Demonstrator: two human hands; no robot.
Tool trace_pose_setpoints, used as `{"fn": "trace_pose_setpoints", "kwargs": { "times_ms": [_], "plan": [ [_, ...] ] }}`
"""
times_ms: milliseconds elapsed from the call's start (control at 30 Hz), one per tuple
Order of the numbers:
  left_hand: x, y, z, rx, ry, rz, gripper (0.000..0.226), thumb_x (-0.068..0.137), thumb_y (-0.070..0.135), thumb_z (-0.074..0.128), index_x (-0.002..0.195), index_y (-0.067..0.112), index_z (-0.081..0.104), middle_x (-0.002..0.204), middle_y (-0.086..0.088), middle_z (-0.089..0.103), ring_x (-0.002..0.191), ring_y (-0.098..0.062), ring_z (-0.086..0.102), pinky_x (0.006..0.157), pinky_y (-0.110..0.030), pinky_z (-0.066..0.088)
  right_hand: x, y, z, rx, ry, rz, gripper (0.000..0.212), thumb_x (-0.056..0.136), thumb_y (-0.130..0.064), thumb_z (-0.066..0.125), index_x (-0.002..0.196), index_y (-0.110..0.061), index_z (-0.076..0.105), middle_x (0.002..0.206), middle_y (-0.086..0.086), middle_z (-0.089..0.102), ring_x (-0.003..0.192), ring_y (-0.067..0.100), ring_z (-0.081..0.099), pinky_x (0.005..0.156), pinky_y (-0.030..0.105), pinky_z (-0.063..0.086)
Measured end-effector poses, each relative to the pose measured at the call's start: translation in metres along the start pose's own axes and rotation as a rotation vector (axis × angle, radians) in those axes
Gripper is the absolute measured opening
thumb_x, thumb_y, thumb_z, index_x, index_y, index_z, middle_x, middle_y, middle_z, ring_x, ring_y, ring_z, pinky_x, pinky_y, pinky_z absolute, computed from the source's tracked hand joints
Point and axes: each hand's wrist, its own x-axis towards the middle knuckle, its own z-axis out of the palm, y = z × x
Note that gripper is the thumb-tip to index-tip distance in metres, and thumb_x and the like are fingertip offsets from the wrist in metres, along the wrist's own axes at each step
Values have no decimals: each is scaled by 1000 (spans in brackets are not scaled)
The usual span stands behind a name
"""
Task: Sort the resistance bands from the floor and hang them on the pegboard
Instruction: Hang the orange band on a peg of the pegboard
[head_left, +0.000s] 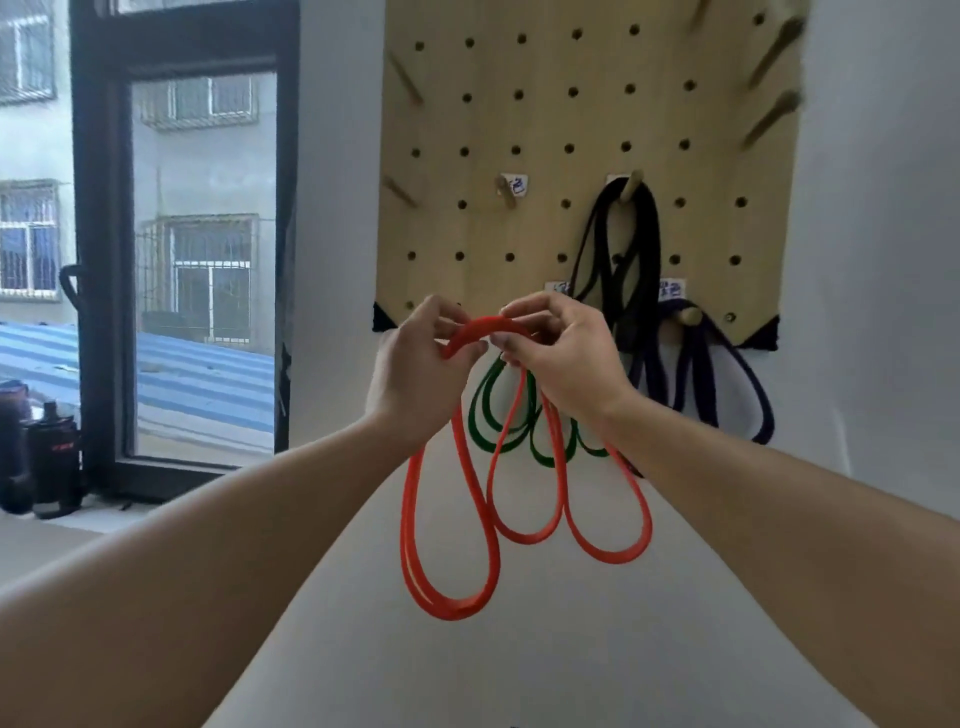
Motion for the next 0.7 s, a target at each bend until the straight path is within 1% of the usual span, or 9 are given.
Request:
{"fn": "trace_pose_setpoints", "kwargs": {
  "times_ms": [100, 200, 267, 367, 433, 500, 567, 633, 700],
  "plan": [
    [33, 13, 4, 5, 48, 39, 16, 88, 27, 78, 98, 30, 66, 92, 16, 71, 86, 0, 68, 78, -22, 56, 26, -11, -16, -36, 8, 8, 21, 90, -22, 80, 107, -23, 69, 92, -3, 77, 83, 9, 75, 79, 25, 63],
    [64, 21, 9, 7, 31, 73, 19, 87, 21, 80, 97, 30, 67, 92, 13, 73, 86, -4, 70, 81, -26, 59, 53, -18, -26, -91, 47, 9, 21, 88, -25, 82, 104, -23, 70, 92, -4, 76, 80, 12, 76, 79, 36, 65],
    [82, 24, 11, 3, 25, 81, 20, 86, 20, 80, 97, 30, 67, 92, 13, 73, 84, -4, 70, 80, -24, 58, 70, -20, -29, -192, 98, -17, 20, 87, -30, 83, 102, -25, 71, 91, -8, 74, 80, 9, 74, 79, 34, 64],
    [109, 24, 12, 77, 51, 104, 16, 85, 30, 80, 99, 35, 74, 92, 18, 71, 85, 2, 65, 79, -7, 44, 98, -19, -26, -342, 173, -67, 18, 87, -38, 80, 102, -30, 72, 93, -14, 70, 84, 4, 68, 78, 33, 63],
    [129, 19, 10, 159, 107, 117, 15, 83, 39, 80, 98, 39, 77, 94, 18, 69, 86, -2, 62, 72, -6, 32, 115, -18, -20, -386, 201, -95, 18, 88, -42, 78, 100, -33, 70, 98, -14, 67, 86, 8, 68, 76, 35, 63],
    [150, 13, 10, 195, 154, 127, 18, 82, 43, 80, 99, 39, 77, 96, 16, 66, 86, -6, 59, 75, -14, 36, 135, -17, -14, -383, 224, -120, 18, 89, -42, 78, 102, -32, 70, 100, -13, 65, 86, 5, 66, 74, 21, 59],
    [171, 10, 13, 200, 172, 140, 19, 84, 42, 79, 101, 36, 76, 97, 14, 66, 88, -9, 60, 79, -25, 46, 157, -15, -10, -334, 257, -140, 20, 90, -37, 78, 106, -27, 72, 97, -15, 67, 79, -1, 64, 63, 5, 49],
    [191, 9, 16, 200, 194, 151, 20, 85, 38, 78, 104, 33, 75, 100, 13, 66, 90, -10, 62, 80, -29, 49, 180, -11, -6, -318, 335, -189, 21, 89, -32, 79, 108, -24, 75, 97, -13, 70, 79, -5, 63, 64, 4, 46],
    [207, 6, 20, 241, 192, 169, 20, 87, 33, 76, 108, 31, 74, 103, 11, 67, 90, -12, 64, 77, -29, 50, 201, -5, -4, -334, 422, -238, 22, 88, -31, 80, 107, -22, 76, 97, -12, 72, 83, -3, 65, 70, 8, 49]
  ]
}}
